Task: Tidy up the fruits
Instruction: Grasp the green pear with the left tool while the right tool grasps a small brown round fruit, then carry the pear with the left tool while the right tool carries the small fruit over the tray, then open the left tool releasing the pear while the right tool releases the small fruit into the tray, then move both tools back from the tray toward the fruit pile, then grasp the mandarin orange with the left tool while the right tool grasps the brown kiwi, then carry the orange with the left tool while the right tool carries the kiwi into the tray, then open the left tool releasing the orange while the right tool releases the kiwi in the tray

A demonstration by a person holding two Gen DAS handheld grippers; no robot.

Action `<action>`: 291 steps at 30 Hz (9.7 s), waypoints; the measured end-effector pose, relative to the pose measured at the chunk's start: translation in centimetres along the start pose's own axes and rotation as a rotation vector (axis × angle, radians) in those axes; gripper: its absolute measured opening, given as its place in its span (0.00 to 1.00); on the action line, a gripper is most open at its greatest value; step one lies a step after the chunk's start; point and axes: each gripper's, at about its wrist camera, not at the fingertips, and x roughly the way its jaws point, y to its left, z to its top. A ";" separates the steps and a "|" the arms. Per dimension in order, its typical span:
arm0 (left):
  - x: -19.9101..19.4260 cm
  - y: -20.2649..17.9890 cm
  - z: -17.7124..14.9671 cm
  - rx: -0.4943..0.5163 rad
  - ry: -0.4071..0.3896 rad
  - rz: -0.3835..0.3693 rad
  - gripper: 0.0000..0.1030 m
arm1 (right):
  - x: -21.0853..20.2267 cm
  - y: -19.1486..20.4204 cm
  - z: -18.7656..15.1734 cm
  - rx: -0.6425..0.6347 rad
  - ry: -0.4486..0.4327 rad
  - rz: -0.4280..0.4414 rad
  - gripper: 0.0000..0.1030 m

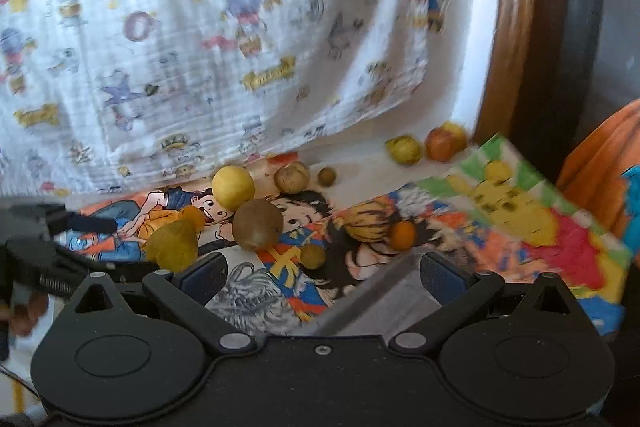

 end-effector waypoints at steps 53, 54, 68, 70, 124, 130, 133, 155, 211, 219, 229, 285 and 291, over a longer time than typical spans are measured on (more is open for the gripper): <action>5.9 -6.8 2.2 -0.148 0.095 -0.139 0.57 | 2.0 -6.8 -4.5 0.081 -0.002 -0.014 0.27; 6.3 -7.6 2.7 -0.130 0.091 -0.155 0.57 | 1.8 -7.5 -4.8 0.088 -0.002 -0.037 0.27; 14.5 -16.4 4.8 0.003 0.103 -0.345 0.57 | 2.8 -13.9 -7.9 0.072 0.042 -0.270 0.27; 15.6 -16.9 4.6 0.010 0.111 -0.348 0.57 | 3.2 -14.3 -8.3 0.067 0.052 -0.287 0.27; -4.3 -7.9 -2.9 -0.002 0.000 -0.184 1.00 | -12.2 2.9 -12.8 0.208 0.083 -0.179 0.99; -5.5 -5.7 -4.5 -0.005 0.071 -0.158 1.00 | -12.4 5.2 -14.2 0.277 0.147 -0.151 0.99; -5.8 -4.6 -5.1 0.005 0.095 -0.141 1.00 | -12.0 6.3 -14.4 0.290 0.184 -0.137 0.99; -2.2 6.3 -2.0 -0.055 0.106 0.069 1.00 | -3.3 10.0 -3.9 0.024 0.181 0.007 0.99; 9.8 4.9 2.6 -0.007 0.063 -0.062 0.33 | 17.0 2.2 0.4 0.319 0.100 0.199 0.56; 8.2 4.3 3.0 -0.023 0.054 -0.059 0.32 | 13.0 1.6 -0.2 0.316 0.035 0.221 0.56; 5.5 0.4 4.1 -0.007 0.007 -0.119 0.32 | 4.6 -2.5 -2.2 0.360 -0.062 0.159 0.56; 9.5 -15.2 -1.0 0.034 0.146 -0.277 0.33 | -0.4 -12.6 -12.9 0.545 -0.009 -0.192 0.56; 9.2 -15.1 -0.7 0.030 0.145 -0.277 0.36 | -0.5 -12.3 -13.0 0.548 -0.004 -0.188 0.58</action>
